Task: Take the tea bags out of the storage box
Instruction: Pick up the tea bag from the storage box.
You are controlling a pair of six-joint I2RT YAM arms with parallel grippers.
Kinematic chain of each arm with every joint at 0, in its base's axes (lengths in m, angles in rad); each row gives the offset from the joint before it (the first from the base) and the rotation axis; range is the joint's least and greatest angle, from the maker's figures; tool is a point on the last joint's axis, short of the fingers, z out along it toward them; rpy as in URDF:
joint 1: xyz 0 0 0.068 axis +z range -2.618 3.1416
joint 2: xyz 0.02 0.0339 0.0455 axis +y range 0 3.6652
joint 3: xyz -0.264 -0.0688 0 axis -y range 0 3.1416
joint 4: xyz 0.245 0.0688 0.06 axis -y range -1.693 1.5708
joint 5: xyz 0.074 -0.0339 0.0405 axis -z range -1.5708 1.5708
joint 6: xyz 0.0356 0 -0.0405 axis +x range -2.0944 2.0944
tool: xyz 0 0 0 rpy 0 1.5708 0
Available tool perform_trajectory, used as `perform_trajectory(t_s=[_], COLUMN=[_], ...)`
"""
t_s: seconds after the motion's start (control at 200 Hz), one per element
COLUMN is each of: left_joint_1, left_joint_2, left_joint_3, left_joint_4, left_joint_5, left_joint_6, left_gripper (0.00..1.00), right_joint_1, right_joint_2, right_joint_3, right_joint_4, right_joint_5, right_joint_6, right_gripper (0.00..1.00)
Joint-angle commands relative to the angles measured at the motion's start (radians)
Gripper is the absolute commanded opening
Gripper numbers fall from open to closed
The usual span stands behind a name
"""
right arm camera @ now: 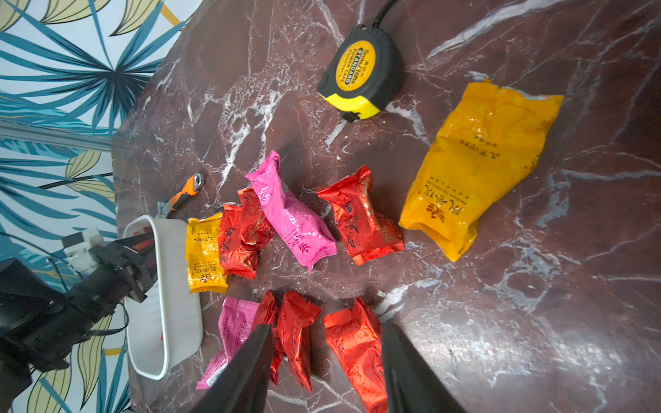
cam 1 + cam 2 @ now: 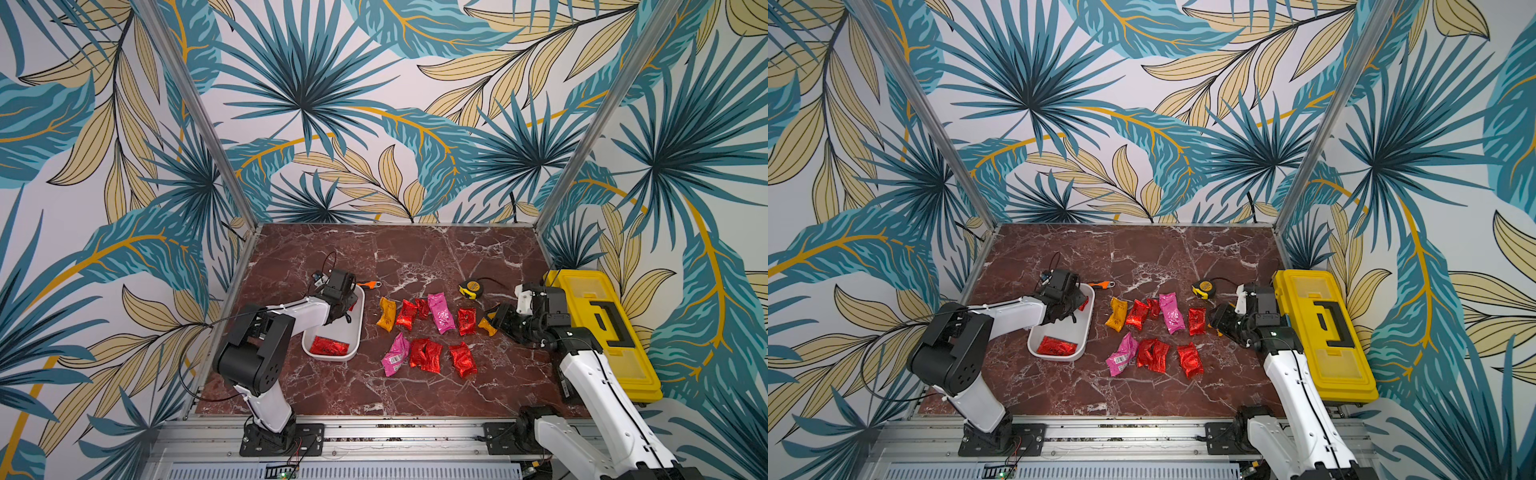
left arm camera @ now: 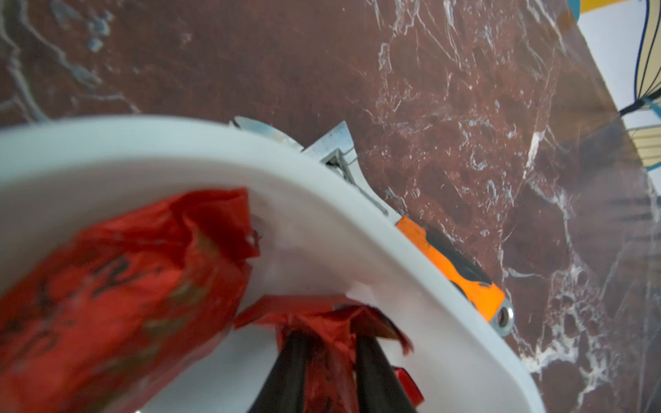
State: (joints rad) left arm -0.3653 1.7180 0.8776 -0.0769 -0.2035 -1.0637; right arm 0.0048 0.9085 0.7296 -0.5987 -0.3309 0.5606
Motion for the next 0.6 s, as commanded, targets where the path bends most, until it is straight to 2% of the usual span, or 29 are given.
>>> perform_trajectory(t_s=[0.0, 0.21, 0.446, 0.596], left_joint_1=[-0.02, -0.062, -0.141, -0.286], left_joint_2=[-0.017, -0.128, -0.322, -0.39], left_joint_3=[0.021, 0.032, 0.013, 0.059], left_joint_4=[-0.028, -0.129, -0.289, -0.391], left_joint_5=[-0.049, -0.126, -0.157, -0.128], left_joint_6=[0.026, 0.11, 0.215, 0.286], left_gripper=[0.17, 0.0, 0.0, 0.0], right_joint_1=[0.027, 0.119, 0.215, 0.248], right_joint_2=[-0.028, -0.033, -0.015, -0.003], right_joint_3=[0.012, 0.017, 0.028, 0.033], right_joint_4=[0.011, 0.03, 0.054, 0.047], right_joint_5=[-0.056, -0.055, -0.025, 0.036], right_joint_6=[0.014, 0.045, 0.076, 0.087], right_gripper=[0.53, 0.52, 0.51, 0.51])
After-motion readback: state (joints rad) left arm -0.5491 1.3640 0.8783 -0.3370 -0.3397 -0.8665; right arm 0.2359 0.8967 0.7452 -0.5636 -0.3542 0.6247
